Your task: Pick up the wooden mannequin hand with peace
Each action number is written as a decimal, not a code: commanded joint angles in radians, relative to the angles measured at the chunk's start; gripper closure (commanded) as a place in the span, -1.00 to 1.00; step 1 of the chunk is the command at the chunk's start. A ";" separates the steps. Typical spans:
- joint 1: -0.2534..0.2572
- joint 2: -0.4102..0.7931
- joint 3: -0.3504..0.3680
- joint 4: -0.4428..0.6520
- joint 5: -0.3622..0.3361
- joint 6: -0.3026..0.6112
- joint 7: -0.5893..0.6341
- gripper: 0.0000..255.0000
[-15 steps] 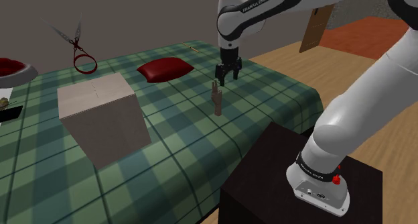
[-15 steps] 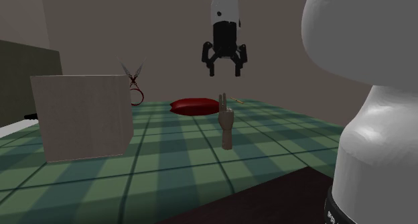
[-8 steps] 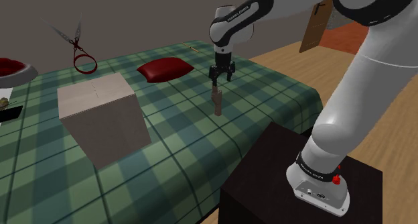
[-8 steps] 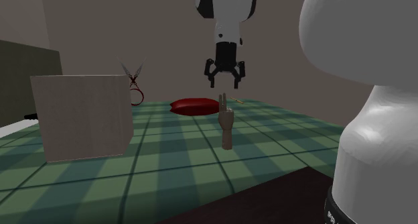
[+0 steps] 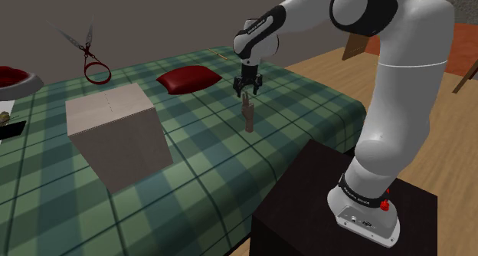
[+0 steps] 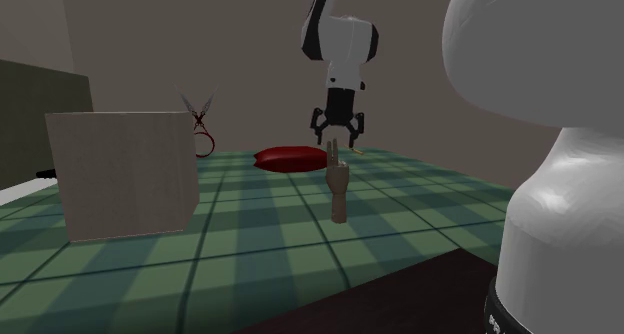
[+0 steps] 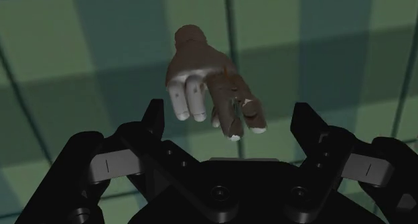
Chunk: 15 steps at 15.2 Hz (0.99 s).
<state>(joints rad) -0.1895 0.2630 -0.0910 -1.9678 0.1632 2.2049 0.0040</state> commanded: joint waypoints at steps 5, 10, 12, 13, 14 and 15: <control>-0.026 0.126 -0.002 0.083 0.044 0.052 -0.013 -1.00; -0.029 0.163 0.002 0.071 0.055 0.099 -0.024 -1.00; -0.029 0.162 0.003 0.067 0.055 0.102 -0.025 1.00; -0.028 0.160 0.003 0.066 0.055 0.102 -0.025 1.00; -0.028 0.160 0.003 0.065 0.055 0.103 -0.025 1.00; -0.028 0.160 0.003 0.064 0.055 0.103 -0.024 1.00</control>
<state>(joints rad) -0.2176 0.4216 -0.0884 -1.9013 0.2183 2.3079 -0.0201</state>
